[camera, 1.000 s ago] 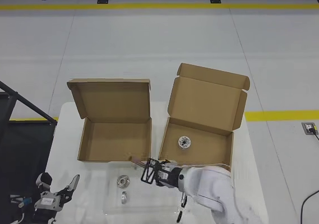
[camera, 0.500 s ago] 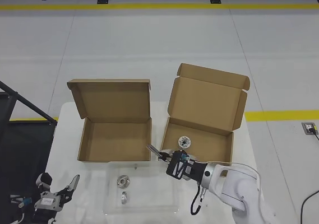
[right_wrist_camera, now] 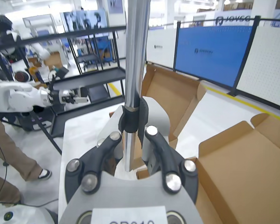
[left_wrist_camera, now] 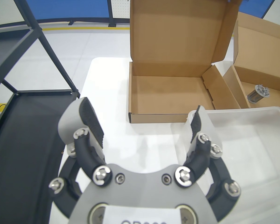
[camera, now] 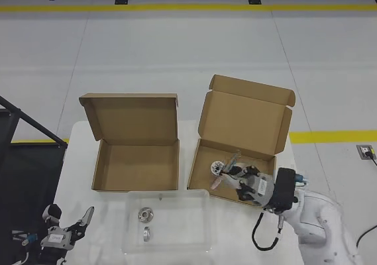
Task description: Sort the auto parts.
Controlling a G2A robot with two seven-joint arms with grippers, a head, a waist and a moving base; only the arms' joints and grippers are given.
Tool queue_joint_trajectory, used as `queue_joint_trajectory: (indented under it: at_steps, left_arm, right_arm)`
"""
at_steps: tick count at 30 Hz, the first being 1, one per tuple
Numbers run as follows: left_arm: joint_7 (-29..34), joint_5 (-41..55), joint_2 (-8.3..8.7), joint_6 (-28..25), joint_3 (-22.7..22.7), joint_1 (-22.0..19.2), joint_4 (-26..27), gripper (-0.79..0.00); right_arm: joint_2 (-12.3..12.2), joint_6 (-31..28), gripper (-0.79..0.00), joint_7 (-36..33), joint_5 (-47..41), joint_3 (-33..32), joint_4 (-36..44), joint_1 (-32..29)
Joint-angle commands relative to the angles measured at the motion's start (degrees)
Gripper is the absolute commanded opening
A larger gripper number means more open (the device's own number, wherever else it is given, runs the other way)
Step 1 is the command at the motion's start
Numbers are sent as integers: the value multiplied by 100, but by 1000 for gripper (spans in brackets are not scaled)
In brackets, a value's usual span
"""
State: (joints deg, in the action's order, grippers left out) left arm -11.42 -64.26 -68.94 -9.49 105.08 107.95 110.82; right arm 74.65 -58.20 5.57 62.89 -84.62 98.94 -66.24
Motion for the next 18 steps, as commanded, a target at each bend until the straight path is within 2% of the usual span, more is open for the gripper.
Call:
queue_joint_trajectory:
  at_steps: [1, 6, 9, 11, 18]
  left_arm:
    - [0, 0, 0, 0, 0, 0, 0, 0]
    - [0, 0, 0, 0, 0, 0, 0, 0]
    - [0, 0, 0, 0, 0, 0, 0, 0]
    - [0, 0, 0, 0, 0, 0, 0, 0]
    - [0, 0, 0, 0, 0, 0, 0, 0]
  right_arm:
    - [-109, 20, -785, 392, -339, 30, -123, 50]
    - [-506, 20, -785, 1166, -818, 303, -496, 258]
    - [-770, 20, -785, 1015, -729, 399, -920, 475]
    - [-931, 20, -785, 651, -815, 506, -1278, 692]
    - [-1262, 20, -785, -1530, -1642, 1097, -2565, 1723]
